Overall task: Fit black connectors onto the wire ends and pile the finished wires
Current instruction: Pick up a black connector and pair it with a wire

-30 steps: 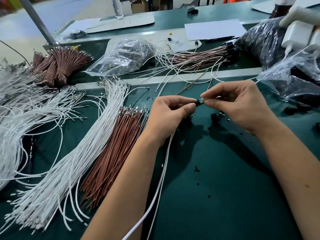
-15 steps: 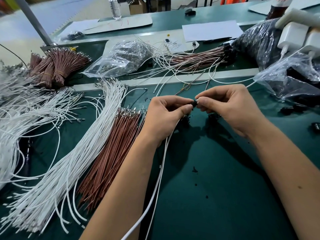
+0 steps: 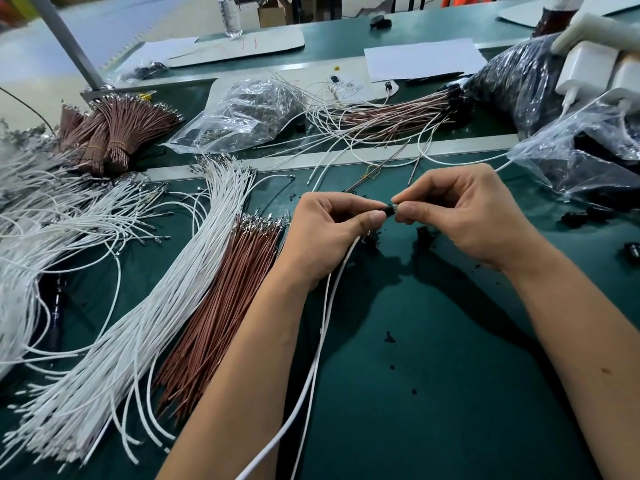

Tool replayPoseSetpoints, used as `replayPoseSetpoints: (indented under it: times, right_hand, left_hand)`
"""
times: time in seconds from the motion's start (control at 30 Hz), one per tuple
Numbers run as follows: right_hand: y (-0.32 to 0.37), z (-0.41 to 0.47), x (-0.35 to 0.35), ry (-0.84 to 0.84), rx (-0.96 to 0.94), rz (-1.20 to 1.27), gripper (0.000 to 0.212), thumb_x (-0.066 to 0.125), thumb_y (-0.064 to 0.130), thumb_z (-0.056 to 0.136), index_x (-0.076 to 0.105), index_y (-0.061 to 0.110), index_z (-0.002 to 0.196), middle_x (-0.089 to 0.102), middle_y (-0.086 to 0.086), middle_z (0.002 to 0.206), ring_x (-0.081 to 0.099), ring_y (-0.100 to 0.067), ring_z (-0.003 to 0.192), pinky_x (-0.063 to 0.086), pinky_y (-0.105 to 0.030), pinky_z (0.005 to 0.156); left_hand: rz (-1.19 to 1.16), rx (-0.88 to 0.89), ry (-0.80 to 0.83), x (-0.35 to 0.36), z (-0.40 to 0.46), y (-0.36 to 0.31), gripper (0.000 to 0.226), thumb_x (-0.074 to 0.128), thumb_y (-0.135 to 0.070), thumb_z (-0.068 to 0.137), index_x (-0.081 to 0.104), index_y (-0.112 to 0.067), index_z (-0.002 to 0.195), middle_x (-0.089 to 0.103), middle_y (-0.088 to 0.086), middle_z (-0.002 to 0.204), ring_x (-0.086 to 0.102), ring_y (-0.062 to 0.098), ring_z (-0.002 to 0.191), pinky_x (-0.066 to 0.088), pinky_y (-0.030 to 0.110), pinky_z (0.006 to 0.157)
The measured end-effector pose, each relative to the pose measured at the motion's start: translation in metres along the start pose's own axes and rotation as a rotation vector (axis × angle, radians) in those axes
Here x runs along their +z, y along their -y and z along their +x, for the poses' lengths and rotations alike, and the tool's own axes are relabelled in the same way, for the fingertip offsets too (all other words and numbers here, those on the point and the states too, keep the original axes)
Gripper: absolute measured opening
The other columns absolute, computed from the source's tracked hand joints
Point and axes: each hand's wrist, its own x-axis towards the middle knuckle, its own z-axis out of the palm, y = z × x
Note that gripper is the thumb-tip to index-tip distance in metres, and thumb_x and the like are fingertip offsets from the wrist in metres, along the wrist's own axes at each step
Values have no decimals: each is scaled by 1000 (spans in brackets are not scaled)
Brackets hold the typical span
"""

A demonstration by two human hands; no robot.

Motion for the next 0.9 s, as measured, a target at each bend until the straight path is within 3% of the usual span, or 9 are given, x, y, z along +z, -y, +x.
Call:
replayPoseSetpoints:
  times: [0.17, 0.27, 0.37, 0.53, 0.9]
  right_hand:
    - [3, -1, -2, 9, 17, 99, 11, 78, 9, 82, 76, 7, 93, 78, -6, 78, 73, -13, 73, 58, -20, 74]
    - [0, 0, 5, -38, 37, 117, 9, 76, 2, 87, 76, 10, 90, 77, -5, 74, 71, -12, 69, 56, -20, 69]
    - [0, 1, 10, -60, 38, 113, 14, 74, -2, 89, 75, 12, 89, 77, -5, 74, 71, -12, 69, 56, -20, 68]
    - [2, 0, 8, -43, -7, 85, 12, 75, -2, 87, 75, 9, 91, 77, -7, 80, 73, -14, 74, 59, -24, 77]
    - [-1, 0, 12, -24, 13, 135, 9, 74, -3, 87, 73, 5, 90, 76, -6, 75, 71, -14, 71, 58, -24, 75]
  left_hand:
    - [9, 26, -6, 2, 0, -2, 13, 79, -6, 85, 80, -5, 98, 77, 17, 90, 68, 21, 80, 57, 39, 83]
    - [109, 132, -42, 3, 0, -2, 16, 81, -3, 83, 79, -3, 99, 78, 11, 90, 74, 25, 86, 60, 47, 85]
    - [212, 254, -108, 4, 0, -2, 17, 82, -1, 80, 80, -3, 97, 77, 7, 88, 74, 22, 81, 60, 45, 78]
    - [98, 176, -61, 3, 1, -2, 18, 81, 1, 80, 79, -3, 98, 78, 10, 90, 75, 31, 86, 60, 51, 85]
    - [76, 192, -81, 3, 0, -1, 16, 83, -1, 79, 79, -2, 95, 78, 11, 87, 75, 31, 83, 61, 51, 81]
